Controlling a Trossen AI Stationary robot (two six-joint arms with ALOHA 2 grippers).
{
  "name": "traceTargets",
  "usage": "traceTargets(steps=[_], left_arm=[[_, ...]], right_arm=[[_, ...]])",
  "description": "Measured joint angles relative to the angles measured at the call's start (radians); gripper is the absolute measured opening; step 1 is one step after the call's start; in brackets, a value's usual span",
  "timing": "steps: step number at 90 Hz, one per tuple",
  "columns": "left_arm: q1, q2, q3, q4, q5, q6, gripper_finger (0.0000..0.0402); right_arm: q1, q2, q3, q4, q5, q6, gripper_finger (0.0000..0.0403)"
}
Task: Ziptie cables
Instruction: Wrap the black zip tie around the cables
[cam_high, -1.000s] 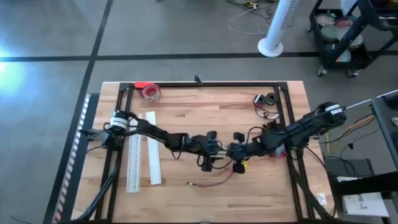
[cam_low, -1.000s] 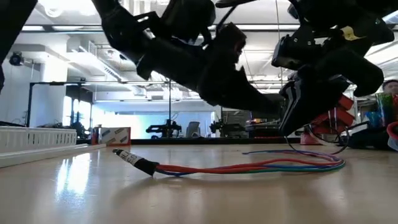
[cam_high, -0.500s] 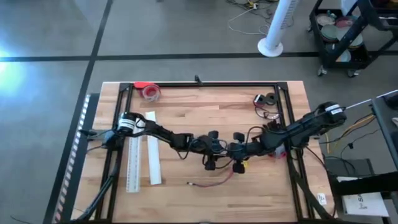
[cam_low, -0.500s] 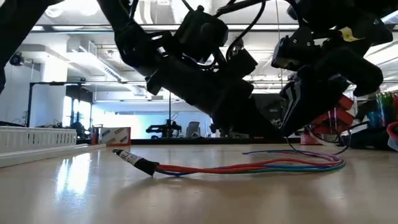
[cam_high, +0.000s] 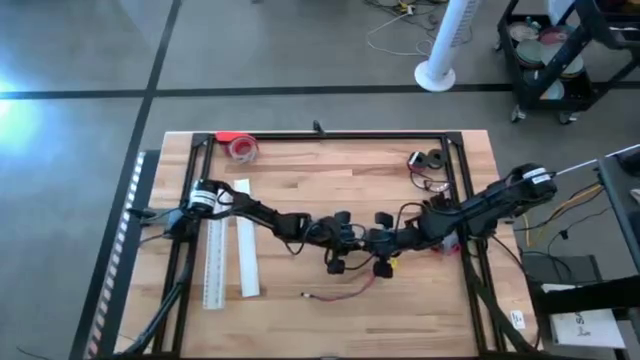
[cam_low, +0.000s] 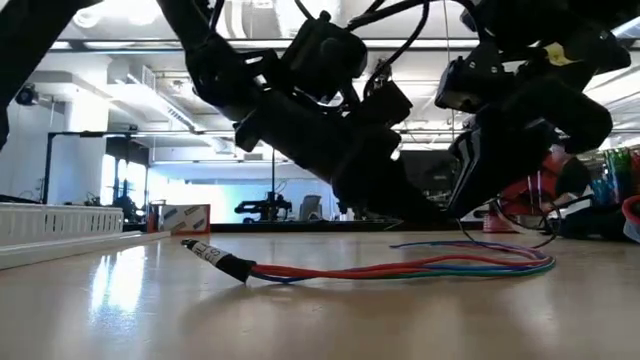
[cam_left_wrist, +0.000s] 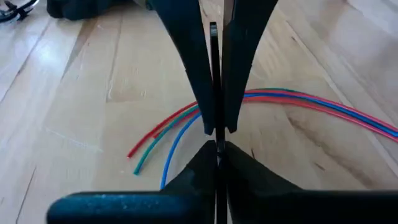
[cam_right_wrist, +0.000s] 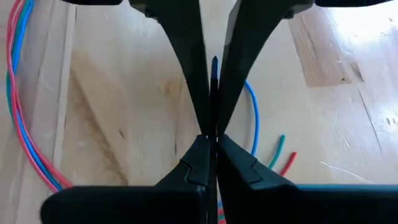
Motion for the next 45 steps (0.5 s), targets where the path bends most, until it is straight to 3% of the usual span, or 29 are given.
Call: traceTargets(steps=[27, 45], left_arm=[[-0.014, -0.030, -0.060, 0.016, 0.013, -0.049, 0.0001], [-0.014, -0.128, -0.189, 0.014, 0.019, -0.090, 0.0001]], right_arm=[[0.001, -0.002, 0.000, 0.003, -0.008, -0.002, 0.0000], [0.001, -0.003, -0.006, 0.007, -0.005, -0.003, 0.0000]])
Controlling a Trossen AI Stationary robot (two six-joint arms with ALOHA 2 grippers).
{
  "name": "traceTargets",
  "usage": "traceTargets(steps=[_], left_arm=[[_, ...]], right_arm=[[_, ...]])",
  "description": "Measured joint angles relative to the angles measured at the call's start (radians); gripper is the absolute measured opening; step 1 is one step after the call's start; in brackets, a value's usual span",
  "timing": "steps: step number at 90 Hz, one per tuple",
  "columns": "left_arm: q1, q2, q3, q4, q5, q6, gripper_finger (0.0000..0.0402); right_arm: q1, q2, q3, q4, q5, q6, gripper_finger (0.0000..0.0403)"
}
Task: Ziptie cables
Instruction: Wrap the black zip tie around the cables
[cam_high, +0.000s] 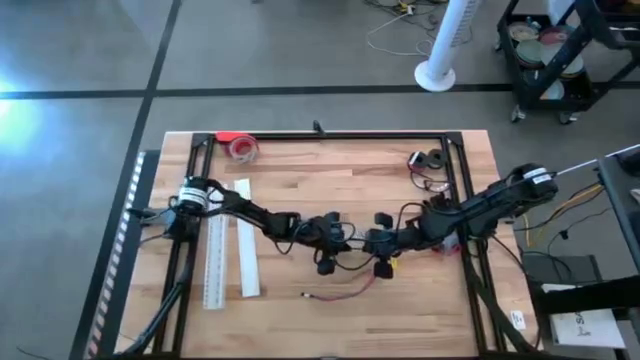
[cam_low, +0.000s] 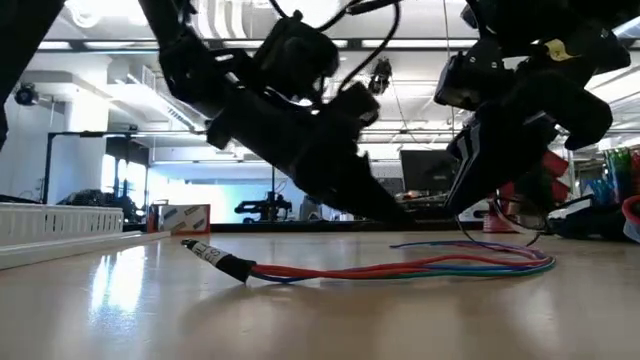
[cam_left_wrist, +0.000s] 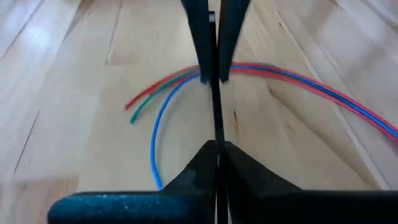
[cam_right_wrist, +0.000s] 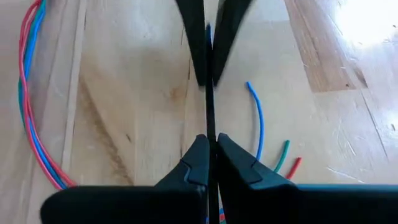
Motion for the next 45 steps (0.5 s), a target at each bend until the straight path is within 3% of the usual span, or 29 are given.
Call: traceTargets(steps=[23, 45], left_arm=[[-0.001, -0.189, -0.296, 0.001, -0.035, -0.093, 0.0000], [-0.006, -0.407, -0.626, 0.135, -0.127, -0.264, 0.0000]], right_arm=[[0.000, 0.004, -0.014, -0.011, 0.005, -0.058, 0.0000], [-0.002, 0.006, -0.064, 0.044, 0.045, -0.073, 0.0000]])
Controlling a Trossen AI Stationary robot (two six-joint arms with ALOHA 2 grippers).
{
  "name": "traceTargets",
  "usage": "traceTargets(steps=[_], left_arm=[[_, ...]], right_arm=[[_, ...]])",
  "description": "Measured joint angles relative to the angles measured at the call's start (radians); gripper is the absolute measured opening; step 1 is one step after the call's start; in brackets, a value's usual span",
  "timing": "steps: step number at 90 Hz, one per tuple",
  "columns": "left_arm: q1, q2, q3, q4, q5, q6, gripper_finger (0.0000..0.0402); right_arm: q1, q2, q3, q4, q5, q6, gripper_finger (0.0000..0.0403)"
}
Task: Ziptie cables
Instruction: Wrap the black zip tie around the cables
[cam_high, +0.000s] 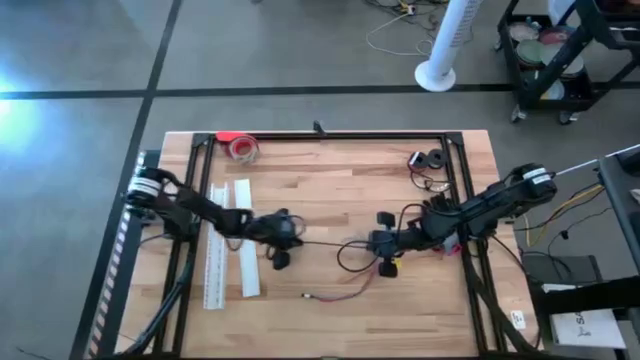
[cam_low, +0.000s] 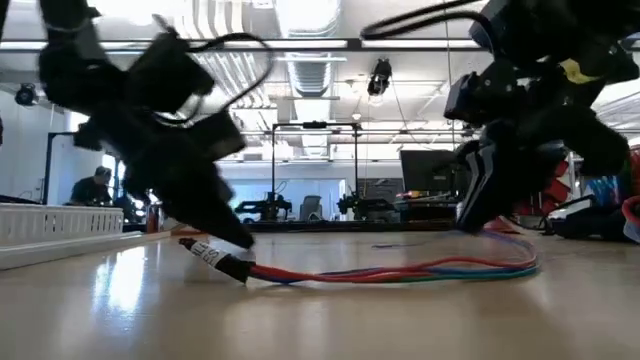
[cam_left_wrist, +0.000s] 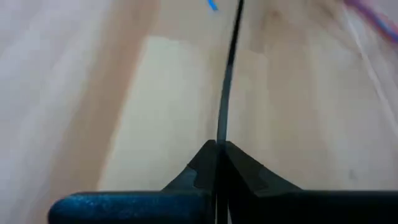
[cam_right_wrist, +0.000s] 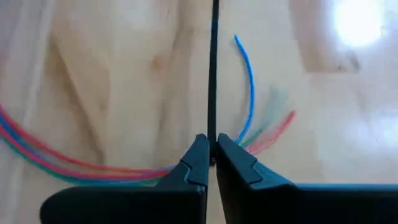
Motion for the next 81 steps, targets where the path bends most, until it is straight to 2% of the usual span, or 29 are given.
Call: traceTargets(steps=[12, 24, 36, 54, 64, 81], left_arm=[[0.000, -0.084, -0.138, 0.070, -0.062, -0.073, 0.0003], [0.001, -0.143, -0.175, 0.076, -0.112, -0.080, 0.0003], [0.001, -0.166, -0.170, 0.097, -0.120, -0.085, 0.0002], [-0.002, -0.169, -0.095, 0.106, -0.114, -0.063, 0.0001], [-0.005, -0.156, -0.031, 0.107, -0.096, -0.019, 0.0000], [-0.025, -0.101, 0.114, 0.104, -0.068, 0.078, 0.0000]], right_arm=[[0.004, 0.001, -0.041, -0.005, -0.014, -0.003, 0.0000], [0.002, -0.001, -0.046, 0.006, -0.017, 0.004, 0.0001], [0.002, 0.000, -0.046, 0.019, -0.018, 0.020, 0.0001], [0.002, -0.007, -0.045, 0.050, 0.014, 0.047, 0.0004], [0.002, -0.007, -0.045, 0.054, 0.013, 0.073, 0.0034], [0.002, -0.016, -0.045, 0.052, 0.011, 0.104, 0.0121]])
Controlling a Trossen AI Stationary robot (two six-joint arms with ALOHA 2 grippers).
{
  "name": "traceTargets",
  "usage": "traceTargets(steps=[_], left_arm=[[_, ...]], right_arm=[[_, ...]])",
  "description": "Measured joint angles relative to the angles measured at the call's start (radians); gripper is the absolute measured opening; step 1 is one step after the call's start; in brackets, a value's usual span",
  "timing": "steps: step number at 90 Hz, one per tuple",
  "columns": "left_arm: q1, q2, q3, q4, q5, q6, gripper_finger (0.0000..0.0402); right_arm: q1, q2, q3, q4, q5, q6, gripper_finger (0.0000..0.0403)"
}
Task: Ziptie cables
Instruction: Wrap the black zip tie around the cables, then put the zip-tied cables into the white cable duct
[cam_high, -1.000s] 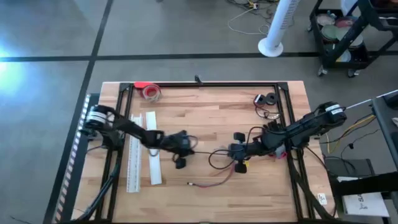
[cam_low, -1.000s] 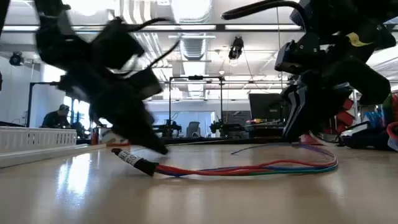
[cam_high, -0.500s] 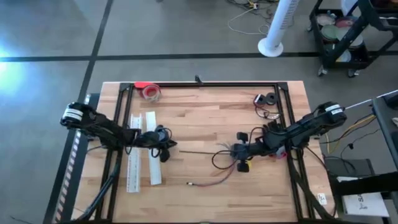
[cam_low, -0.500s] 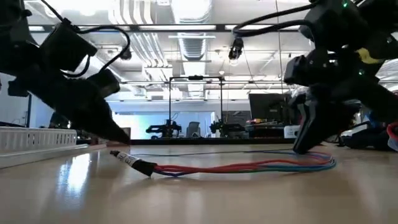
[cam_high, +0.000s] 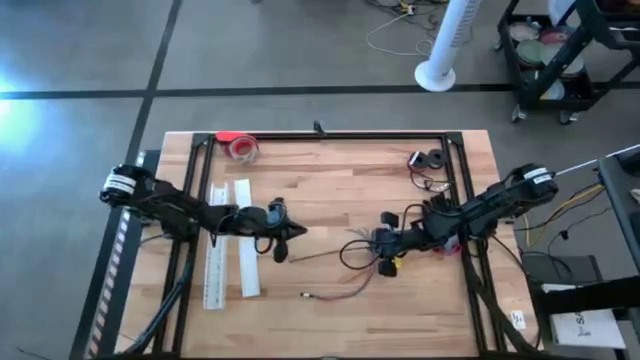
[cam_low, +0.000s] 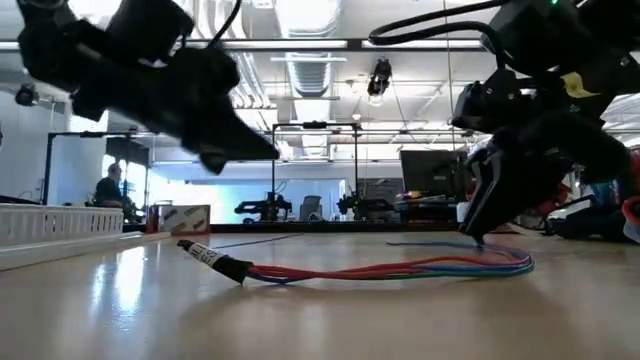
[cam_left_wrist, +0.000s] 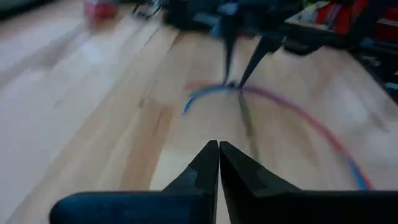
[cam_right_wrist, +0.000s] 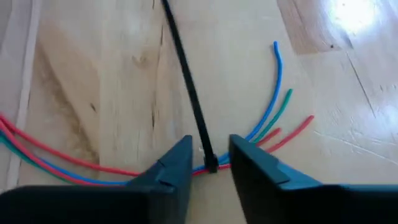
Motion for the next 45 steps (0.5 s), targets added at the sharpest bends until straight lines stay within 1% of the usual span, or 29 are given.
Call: traceTargets(steps=[9, 17, 31, 37, 45], left_arm=[[-0.013, 0.045, 0.083, -0.013, 0.009, 0.028, 0.0000], [-0.026, 0.100, 0.148, -0.016, 0.009, 0.042, 0.0000], [-0.053, 0.204, 0.253, -0.017, 0.014, 0.063, 0.0000], [-0.073, 0.241, 0.289, -0.032, 0.015, 0.087, 0.0000], [-0.099, 0.269, 0.334, -0.066, 0.016, 0.109, 0.0000]], right_arm=[[0.000, -0.039, 0.005, -0.011, -0.007, 0.000, 0.0154], [0.000, -0.097, 0.022, -0.089, -0.004, 0.000, 0.0166], [0.009, -0.187, 0.025, -0.207, -0.002, 0.002, 0.0160], [0.035, -0.205, 0.020, -0.211, -0.002, -0.025, 0.0153], [0.102, -0.208, 0.011, -0.180, -0.007, -0.095, 0.0145]])
